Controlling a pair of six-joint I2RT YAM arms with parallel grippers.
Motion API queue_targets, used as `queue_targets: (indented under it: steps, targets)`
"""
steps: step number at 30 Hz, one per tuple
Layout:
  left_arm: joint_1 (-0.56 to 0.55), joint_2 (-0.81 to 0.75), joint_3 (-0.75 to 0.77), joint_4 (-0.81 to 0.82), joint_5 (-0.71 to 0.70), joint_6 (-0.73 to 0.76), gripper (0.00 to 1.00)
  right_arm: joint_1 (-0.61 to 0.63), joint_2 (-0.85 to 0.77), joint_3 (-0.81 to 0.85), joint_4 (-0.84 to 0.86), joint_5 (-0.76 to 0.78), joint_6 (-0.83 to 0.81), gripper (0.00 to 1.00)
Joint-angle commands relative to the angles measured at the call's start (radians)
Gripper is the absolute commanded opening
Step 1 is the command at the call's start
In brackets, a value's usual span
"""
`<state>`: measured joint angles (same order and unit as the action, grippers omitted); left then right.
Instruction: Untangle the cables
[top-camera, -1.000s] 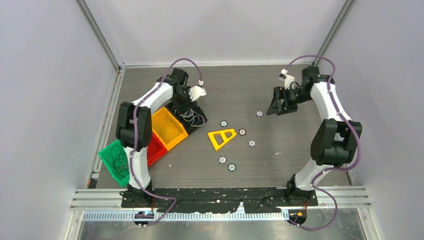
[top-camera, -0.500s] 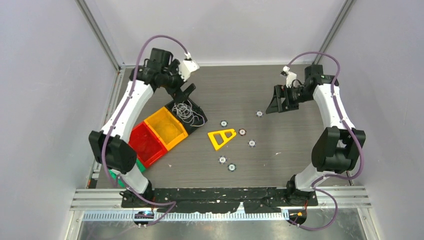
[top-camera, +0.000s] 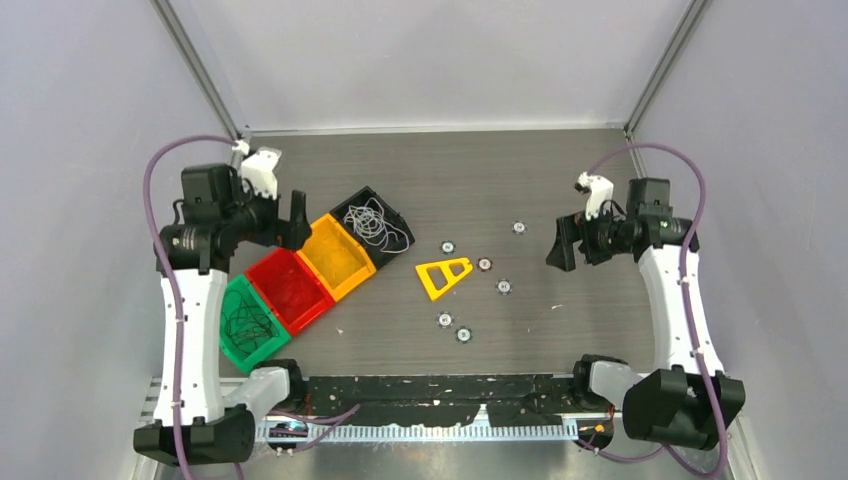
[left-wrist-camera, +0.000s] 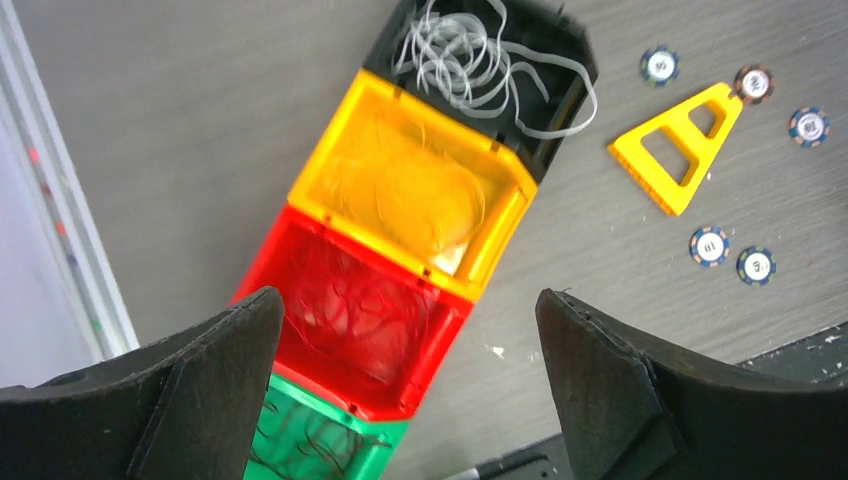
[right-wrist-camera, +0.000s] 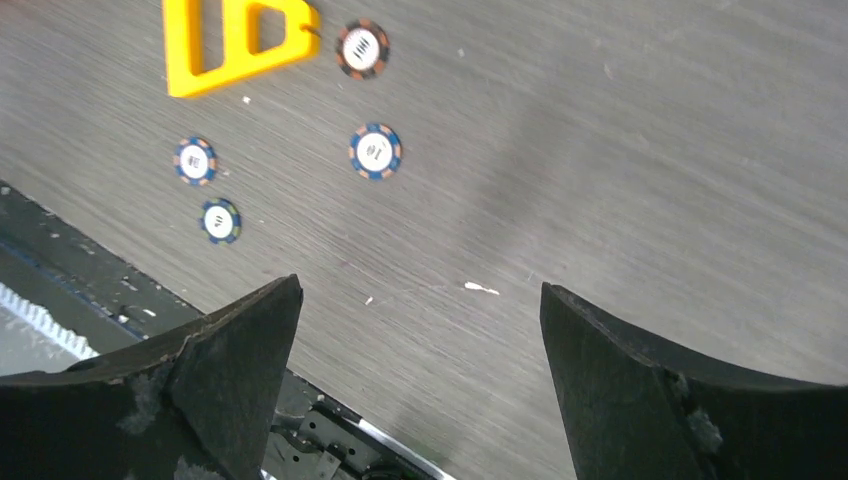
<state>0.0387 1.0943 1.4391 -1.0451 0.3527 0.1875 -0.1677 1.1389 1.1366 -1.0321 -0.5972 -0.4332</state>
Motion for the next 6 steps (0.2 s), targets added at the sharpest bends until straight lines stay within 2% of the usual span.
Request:
queue_targets:
  steps: [1, 6]
  targets:
    - [0.03, -0.055, -0.143, -0.011, -0.061, -0.059, 1.0, -0.004, -0.081, -0.142, 0.161, 0.115, 0.094, 0.95]
    - [0.029, -0.072, -0.208, 0.012, -0.079, -0.063, 1.0, -0.004, -0.109, -0.185, 0.214, 0.113, 0.147, 0.95]
